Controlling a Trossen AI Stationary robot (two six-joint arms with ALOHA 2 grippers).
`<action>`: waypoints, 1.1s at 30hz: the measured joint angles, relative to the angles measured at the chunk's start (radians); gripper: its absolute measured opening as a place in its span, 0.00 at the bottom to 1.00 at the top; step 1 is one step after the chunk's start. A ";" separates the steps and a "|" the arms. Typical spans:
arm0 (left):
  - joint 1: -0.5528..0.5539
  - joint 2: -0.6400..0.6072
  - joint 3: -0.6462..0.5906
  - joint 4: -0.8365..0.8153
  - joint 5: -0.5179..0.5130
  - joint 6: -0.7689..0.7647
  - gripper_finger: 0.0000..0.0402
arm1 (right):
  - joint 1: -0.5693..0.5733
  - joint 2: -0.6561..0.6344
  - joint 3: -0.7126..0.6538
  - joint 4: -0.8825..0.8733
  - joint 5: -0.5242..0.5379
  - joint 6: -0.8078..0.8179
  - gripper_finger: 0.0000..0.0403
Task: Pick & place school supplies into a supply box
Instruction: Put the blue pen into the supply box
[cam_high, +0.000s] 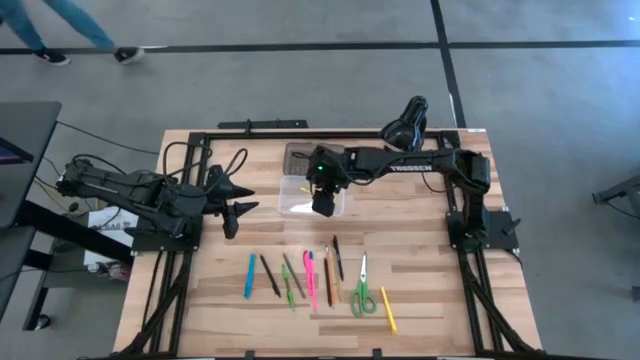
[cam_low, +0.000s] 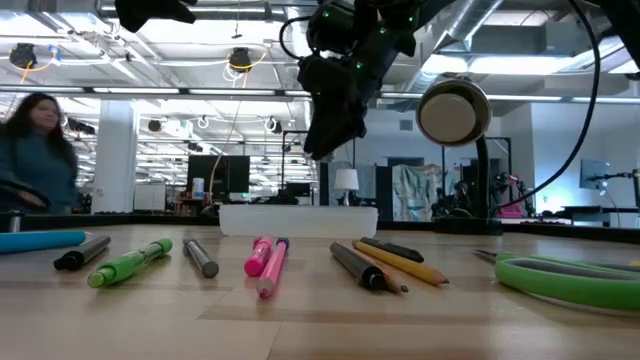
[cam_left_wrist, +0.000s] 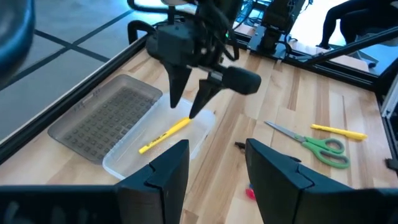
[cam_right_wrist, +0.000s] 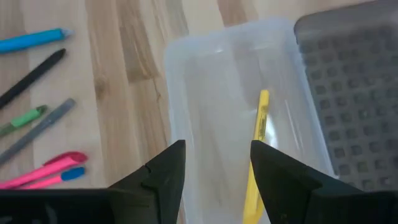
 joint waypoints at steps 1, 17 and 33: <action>0.000 0.000 0.000 0.000 0.004 0.000 0.38 | 0.003 -0.007 -0.001 -0.001 0.000 -0.002 0.43; 0.000 0.011 0.000 0.001 0.075 -0.189 0.38 | 0.063 -0.071 -0.001 0.005 0.003 -0.065 0.41; -0.018 0.221 0.000 -0.029 0.334 -0.343 0.38 | 0.170 -0.257 -0.002 0.011 0.038 -0.088 0.38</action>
